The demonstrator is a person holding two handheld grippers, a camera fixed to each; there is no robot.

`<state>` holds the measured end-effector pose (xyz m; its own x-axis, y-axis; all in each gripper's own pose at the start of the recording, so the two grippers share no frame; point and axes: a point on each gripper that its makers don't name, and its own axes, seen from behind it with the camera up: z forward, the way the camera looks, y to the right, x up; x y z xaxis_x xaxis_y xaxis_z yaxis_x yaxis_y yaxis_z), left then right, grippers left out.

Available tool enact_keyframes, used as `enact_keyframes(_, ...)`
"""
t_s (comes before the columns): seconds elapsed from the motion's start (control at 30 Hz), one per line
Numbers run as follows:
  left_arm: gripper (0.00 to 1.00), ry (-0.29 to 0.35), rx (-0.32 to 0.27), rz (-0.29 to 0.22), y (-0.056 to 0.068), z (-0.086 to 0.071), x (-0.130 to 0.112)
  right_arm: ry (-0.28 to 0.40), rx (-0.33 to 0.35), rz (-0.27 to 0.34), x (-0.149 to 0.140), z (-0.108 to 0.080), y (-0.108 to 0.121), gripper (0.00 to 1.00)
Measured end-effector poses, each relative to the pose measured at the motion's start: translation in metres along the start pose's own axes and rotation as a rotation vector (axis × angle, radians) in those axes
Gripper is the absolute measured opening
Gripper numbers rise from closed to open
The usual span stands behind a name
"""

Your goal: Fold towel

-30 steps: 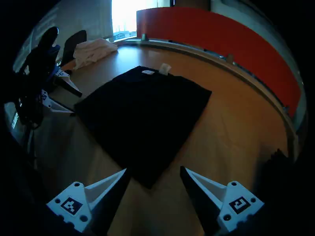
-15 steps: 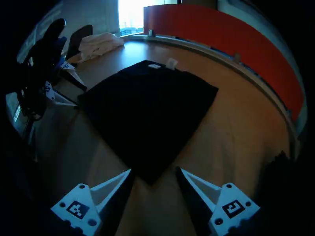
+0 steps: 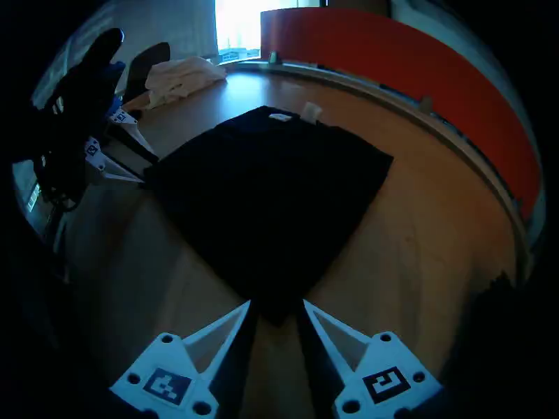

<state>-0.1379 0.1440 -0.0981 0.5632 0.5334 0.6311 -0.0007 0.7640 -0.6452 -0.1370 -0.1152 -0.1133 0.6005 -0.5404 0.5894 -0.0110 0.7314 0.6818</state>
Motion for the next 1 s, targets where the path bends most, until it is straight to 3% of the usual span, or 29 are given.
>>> enact_keyframes(0.1, 0.53, 0.0, 0.002, -0.002, 0.0, 0.0, 0.0, -0.001, 0.003, -0.002, 0.0, 0.0, -0.002, 0.29)
enact_keyframes(0.17, 0.51, 0.001, 0.004, -0.004, -0.001, 0.0, 0.001, -0.002, 0.005, -0.003, 0.0, 0.001, -0.003, 0.24)
enact_keyframes(0.3, 0.23, 0.002, 0.012, -0.012, -0.002, 0.0, 0.001, -0.003, 0.009, 0.007, -0.001, -0.001, -0.004, 0.18)
enact_keyframes(0.43, 0.15, 0.001, 0.019, -0.023, -0.002, 0.001, 0.002, 0.004, 0.014, 0.016, 0.001, -0.003, -0.006, 0.16)
enact_keyframes(0.67, 0.12, 0.013, 0.029, -0.037, -0.005, -0.003, 0.008, 0.03, 0.009, 0.025, 0.011, -0.009, -0.006, 0.16)
enact_keyframes(1.0, 0.12, 0.054, 0.051, -0.07, -0.01, -0.026, 0.024, 0.076, 0.003, 0.024, 0.033, -0.026, -0.008, 0.15)
